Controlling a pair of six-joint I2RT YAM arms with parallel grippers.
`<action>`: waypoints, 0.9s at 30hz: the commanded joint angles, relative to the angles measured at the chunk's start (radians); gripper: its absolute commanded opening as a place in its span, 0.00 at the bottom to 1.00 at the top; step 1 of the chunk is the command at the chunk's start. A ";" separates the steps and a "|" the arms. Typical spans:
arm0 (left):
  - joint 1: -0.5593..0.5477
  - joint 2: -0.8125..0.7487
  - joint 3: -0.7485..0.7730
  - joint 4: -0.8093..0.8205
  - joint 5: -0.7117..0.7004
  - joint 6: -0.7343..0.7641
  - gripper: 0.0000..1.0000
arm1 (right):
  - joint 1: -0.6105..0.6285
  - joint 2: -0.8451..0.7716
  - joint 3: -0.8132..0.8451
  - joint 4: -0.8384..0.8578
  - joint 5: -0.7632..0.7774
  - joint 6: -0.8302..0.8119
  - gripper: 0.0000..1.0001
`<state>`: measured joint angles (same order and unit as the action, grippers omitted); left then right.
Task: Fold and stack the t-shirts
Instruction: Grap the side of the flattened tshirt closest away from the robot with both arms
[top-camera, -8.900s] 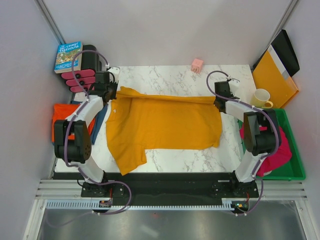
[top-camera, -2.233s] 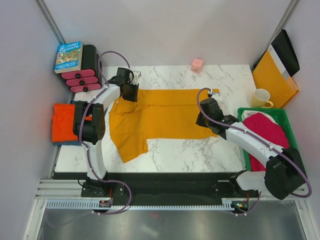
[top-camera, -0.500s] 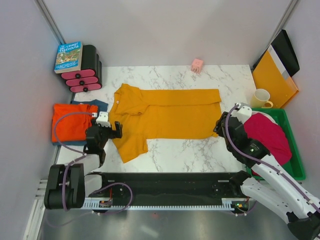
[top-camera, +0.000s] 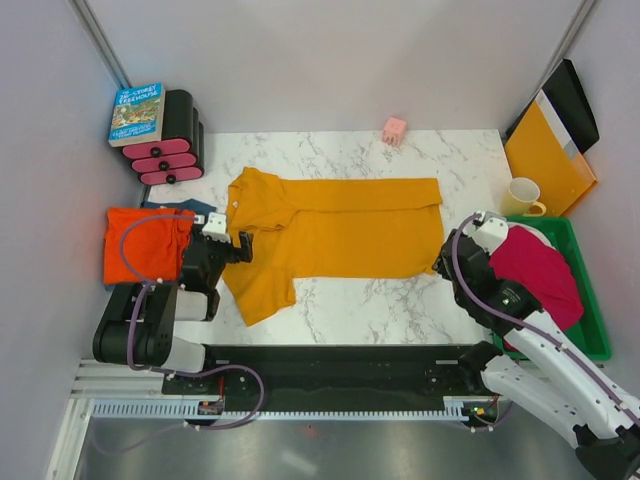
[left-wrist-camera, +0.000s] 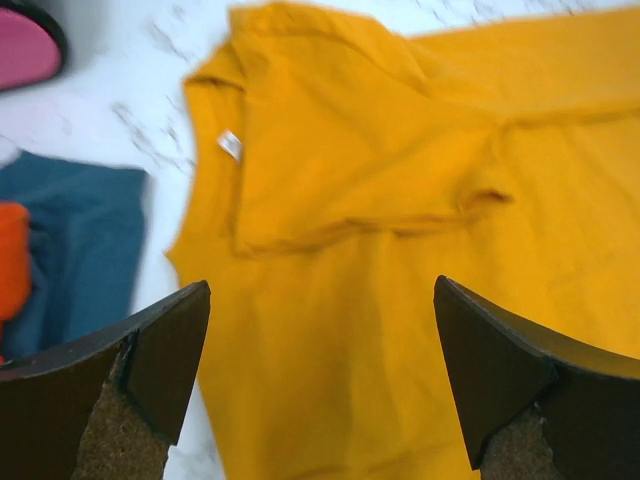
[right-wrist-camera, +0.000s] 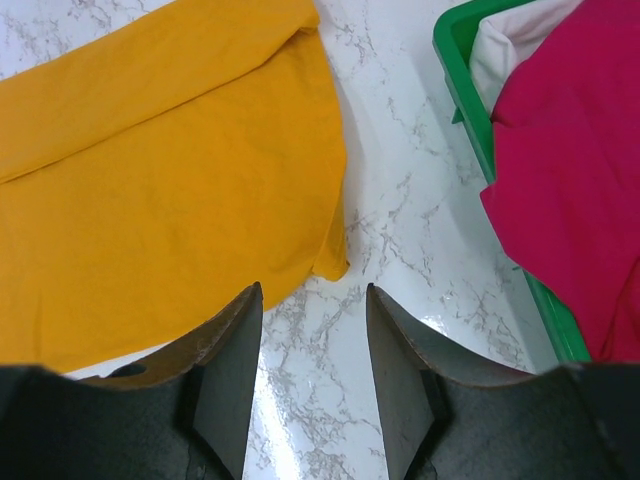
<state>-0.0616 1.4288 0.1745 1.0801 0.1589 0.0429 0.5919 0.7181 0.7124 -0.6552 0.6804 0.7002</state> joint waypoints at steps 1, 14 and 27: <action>0.022 0.009 0.053 0.057 -0.098 -0.023 1.00 | 0.005 0.055 0.067 0.008 0.039 -0.017 0.53; 0.022 0.009 0.056 0.043 -0.098 -0.023 1.00 | 0.005 0.215 0.003 0.229 0.114 -0.124 0.54; 0.022 0.010 0.056 0.043 -0.096 -0.021 1.00 | 0.005 0.106 0.028 0.037 -0.008 -0.145 0.54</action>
<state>-0.0414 1.4315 0.2203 1.0866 0.0799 0.0372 0.5938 0.8490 0.6907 -0.5308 0.6880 0.5686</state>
